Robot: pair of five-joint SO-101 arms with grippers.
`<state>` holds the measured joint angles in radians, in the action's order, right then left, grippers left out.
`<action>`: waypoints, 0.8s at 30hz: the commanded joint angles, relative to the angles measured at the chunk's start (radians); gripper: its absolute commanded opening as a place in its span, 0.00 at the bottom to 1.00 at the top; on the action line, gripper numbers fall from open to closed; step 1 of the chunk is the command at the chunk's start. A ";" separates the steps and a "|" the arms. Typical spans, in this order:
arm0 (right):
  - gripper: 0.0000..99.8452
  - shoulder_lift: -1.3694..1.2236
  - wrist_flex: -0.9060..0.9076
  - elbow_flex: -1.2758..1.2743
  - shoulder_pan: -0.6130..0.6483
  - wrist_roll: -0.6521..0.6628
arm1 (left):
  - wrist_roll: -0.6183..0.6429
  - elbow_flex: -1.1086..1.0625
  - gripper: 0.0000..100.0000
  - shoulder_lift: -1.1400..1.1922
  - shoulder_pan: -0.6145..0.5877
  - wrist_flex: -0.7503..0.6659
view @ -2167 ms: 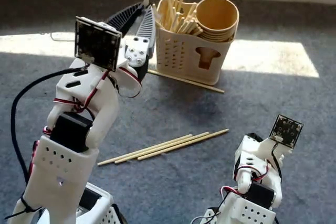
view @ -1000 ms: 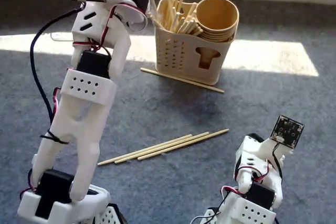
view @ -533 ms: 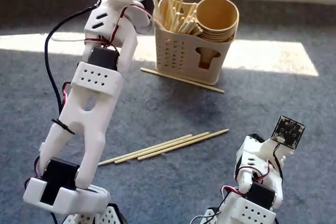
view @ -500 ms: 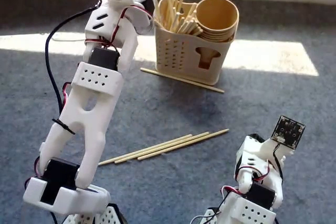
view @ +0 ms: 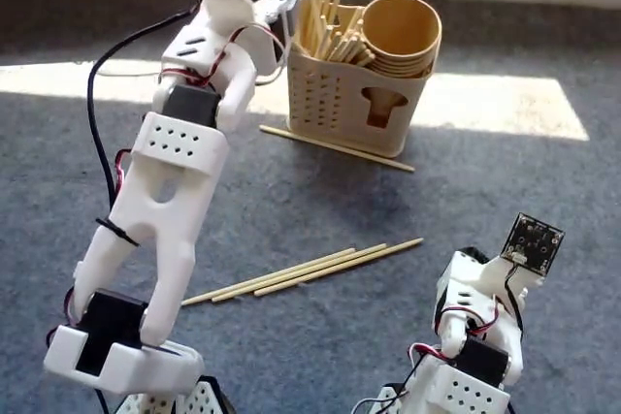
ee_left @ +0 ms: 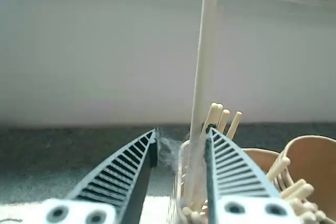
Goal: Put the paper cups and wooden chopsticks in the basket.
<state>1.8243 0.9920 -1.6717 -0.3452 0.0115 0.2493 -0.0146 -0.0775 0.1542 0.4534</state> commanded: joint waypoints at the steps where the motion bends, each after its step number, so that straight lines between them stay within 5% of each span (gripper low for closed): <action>1: 0.01 0.012 0.004 -0.110 -0.008 0.005 | 0.020 0.130 0.16 -0.019 -0.025 0.130; 6: 0.01 0.012 0.004 -0.110 -0.008 0.005 | 0.020 0.248 0.16 -0.019 -0.025 0.301; 24: 0.01 0.012 0.004 -0.110 -0.012 0.005 | 0.006 0.159 0.15 -0.165 -0.018 0.503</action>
<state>1.8243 0.9920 -1.6717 -0.3452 0.0115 0.2493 0.1695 -0.1419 0.1358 0.9321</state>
